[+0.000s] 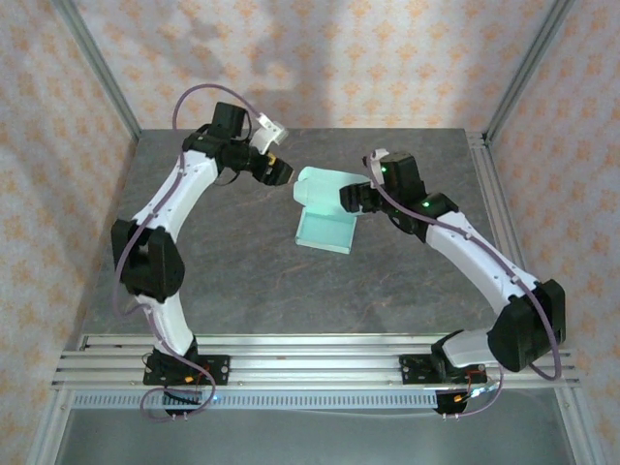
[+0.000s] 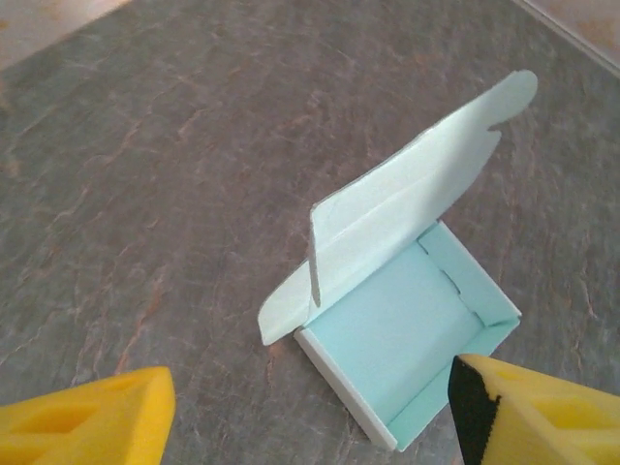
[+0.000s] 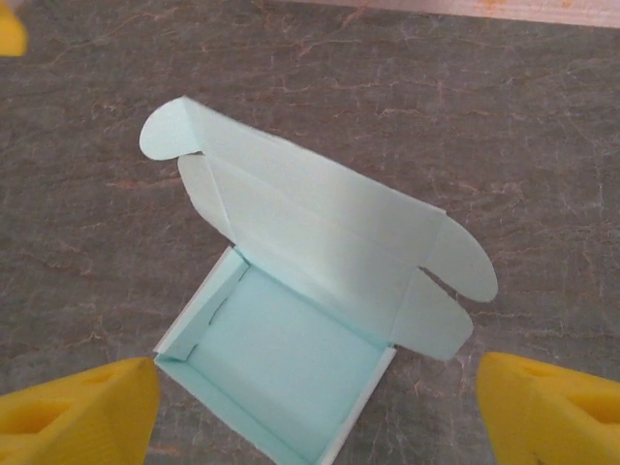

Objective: Fold the paper box

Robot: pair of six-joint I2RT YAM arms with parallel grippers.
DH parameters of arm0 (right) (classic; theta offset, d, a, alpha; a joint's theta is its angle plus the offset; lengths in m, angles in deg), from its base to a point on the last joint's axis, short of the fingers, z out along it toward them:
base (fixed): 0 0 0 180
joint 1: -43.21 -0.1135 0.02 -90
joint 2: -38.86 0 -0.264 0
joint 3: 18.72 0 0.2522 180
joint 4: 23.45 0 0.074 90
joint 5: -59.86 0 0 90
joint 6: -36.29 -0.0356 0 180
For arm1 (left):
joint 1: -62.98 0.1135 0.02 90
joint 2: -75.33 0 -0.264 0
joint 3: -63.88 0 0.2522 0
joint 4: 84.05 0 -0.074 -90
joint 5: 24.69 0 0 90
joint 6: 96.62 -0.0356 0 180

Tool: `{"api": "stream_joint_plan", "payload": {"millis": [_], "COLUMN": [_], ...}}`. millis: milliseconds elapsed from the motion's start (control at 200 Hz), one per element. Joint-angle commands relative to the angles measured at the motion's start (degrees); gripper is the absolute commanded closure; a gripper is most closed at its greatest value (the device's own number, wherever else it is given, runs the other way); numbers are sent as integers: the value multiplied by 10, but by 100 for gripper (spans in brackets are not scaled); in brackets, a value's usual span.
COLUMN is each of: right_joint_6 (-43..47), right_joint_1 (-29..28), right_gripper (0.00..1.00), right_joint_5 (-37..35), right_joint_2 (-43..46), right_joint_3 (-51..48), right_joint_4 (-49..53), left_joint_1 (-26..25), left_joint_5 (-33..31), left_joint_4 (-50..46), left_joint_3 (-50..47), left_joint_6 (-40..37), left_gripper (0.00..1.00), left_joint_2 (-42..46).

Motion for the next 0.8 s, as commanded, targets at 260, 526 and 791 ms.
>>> {"api": "stream_joint_plan", "payload": {"millis": [260,526,791], "right_joint_6": [-23,-7,-6], "right_joint_1": [1,1,1], "right_gripper": [15,15,15], "right_joint_5": [-21,-43,-50], "right_joint_2": [89,132,141], "right_joint_3": [-73,-92,-103], "right_joint_4": [15,40,32], "left_joint_1": [-39,-40,-36], "left_joint_5": [27,18,0], "left_joint_4": [-201,-258,-227], "left_joint_3": [183,281,273], "left_joint_6": [-189,-207,-203], "left_gripper": [41,57,55], "left_joint_2": [-169,-235,-199]}}
